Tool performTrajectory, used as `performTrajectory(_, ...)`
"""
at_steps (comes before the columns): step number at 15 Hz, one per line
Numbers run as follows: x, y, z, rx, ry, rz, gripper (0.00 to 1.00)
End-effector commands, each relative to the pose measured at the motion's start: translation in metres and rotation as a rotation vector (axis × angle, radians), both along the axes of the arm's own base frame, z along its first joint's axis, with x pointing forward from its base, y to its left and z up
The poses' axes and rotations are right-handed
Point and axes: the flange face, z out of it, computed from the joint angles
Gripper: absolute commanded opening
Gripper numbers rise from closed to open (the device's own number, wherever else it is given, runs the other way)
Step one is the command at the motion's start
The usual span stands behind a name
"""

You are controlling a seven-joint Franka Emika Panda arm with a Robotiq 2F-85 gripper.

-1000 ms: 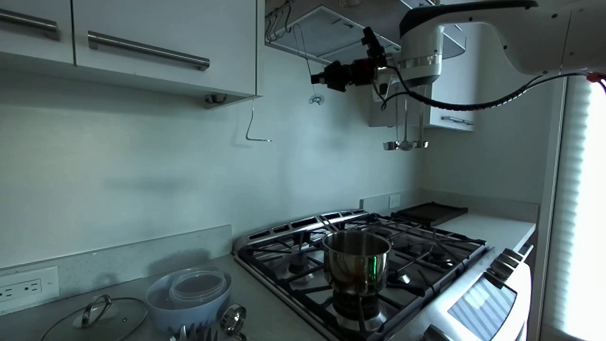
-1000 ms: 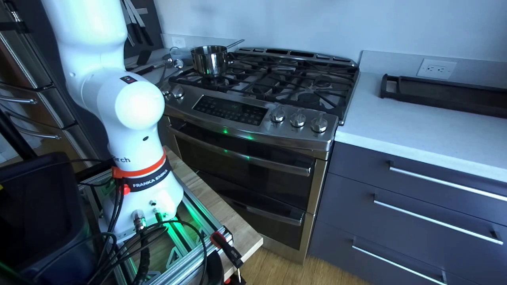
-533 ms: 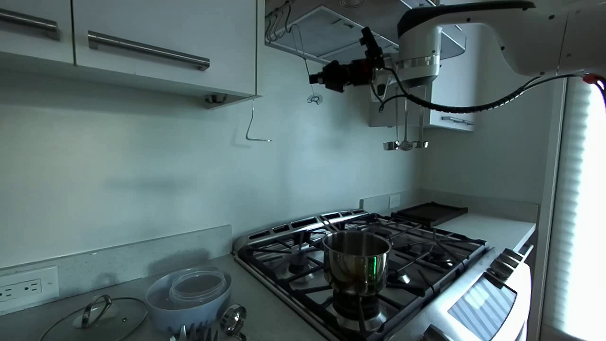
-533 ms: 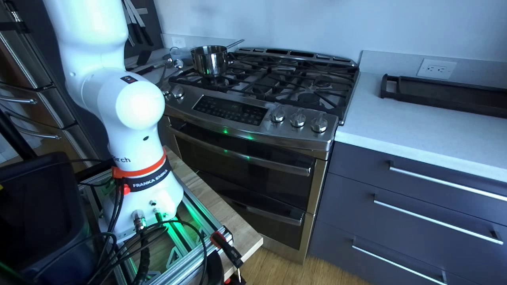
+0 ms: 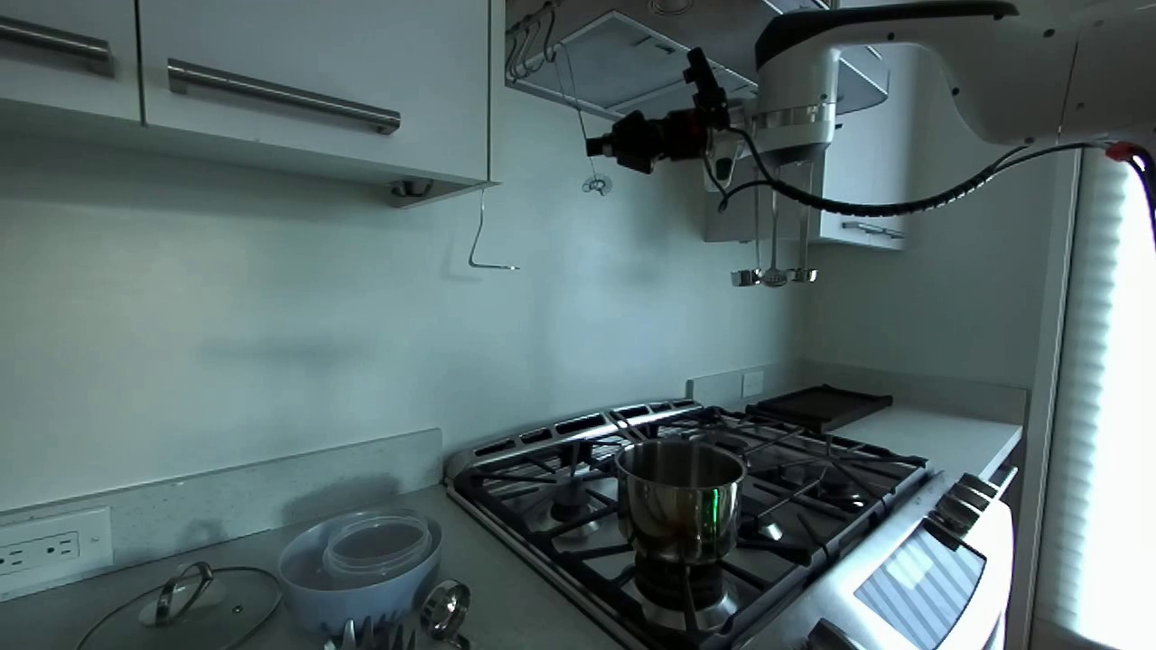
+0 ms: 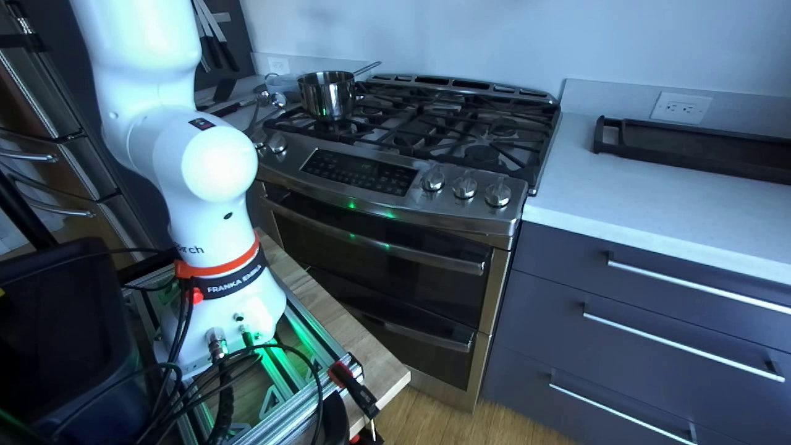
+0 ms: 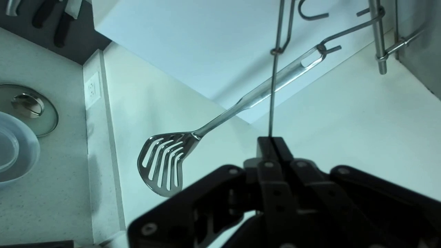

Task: Pick up the frother and hang it on the hanger from the kitchen hood

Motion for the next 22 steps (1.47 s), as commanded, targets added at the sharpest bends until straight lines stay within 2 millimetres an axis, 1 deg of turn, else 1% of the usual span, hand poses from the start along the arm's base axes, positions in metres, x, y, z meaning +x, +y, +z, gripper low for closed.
performTrajectory(1,0.001,0.006,0.0,-0.017,-0.021,0.001,0.01)
performTrajectory(12,0.006,0.008,-0.01,-0.099,-0.035,-0.014,0.01)
performTrajectory(22,0.007,0.01,-0.007,-0.098,-0.035,0.0,0.01)
